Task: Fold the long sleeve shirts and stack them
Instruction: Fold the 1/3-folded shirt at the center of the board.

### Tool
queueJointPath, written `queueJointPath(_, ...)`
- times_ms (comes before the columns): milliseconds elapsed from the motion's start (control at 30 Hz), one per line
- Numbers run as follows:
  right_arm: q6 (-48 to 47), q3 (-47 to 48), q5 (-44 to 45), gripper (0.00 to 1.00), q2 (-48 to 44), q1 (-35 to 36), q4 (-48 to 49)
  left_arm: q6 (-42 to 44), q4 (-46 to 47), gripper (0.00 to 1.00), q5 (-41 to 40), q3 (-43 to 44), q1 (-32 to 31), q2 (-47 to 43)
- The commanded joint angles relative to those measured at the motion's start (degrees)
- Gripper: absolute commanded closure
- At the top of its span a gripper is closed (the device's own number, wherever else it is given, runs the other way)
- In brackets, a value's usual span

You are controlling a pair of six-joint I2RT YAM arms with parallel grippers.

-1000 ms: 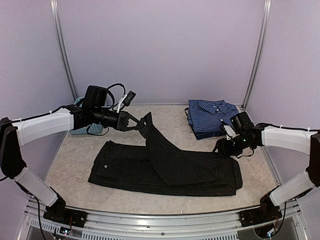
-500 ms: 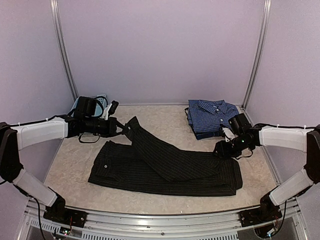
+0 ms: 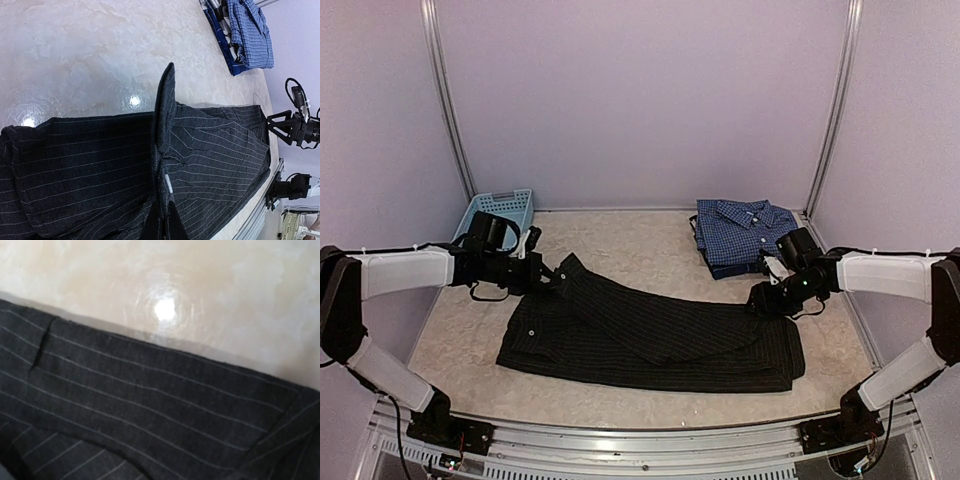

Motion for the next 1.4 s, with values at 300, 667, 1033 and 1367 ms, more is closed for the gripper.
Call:
queueJointPath(300,-0.57,-0.08,-1.31,0.40,0.60,-0.09,0.31,-5.77,-3.04,1.00,0.77,-2.35,1.96,-2.20)
queueJointPath(667,-0.62,-0.74,-1.36,0.39,0.55,-0.08,0.63,-8.85,-3.87,1.00,0.55,-5.37,2.62,-4.17)
queueJointPath(1033,-0.87,-1.01,-2.07,0.39,0.16,-0.12,0.91,-10.17,-1.32,1.00,-3.16,-7.40,3.98,-3.60)
queueJointPath(1367,-1.07,-1.52,-1.78,0.40,-1.00,-0.12,0.31,-6.96,0.37,0.91,-6.87,-4.17,4.57,2.88)
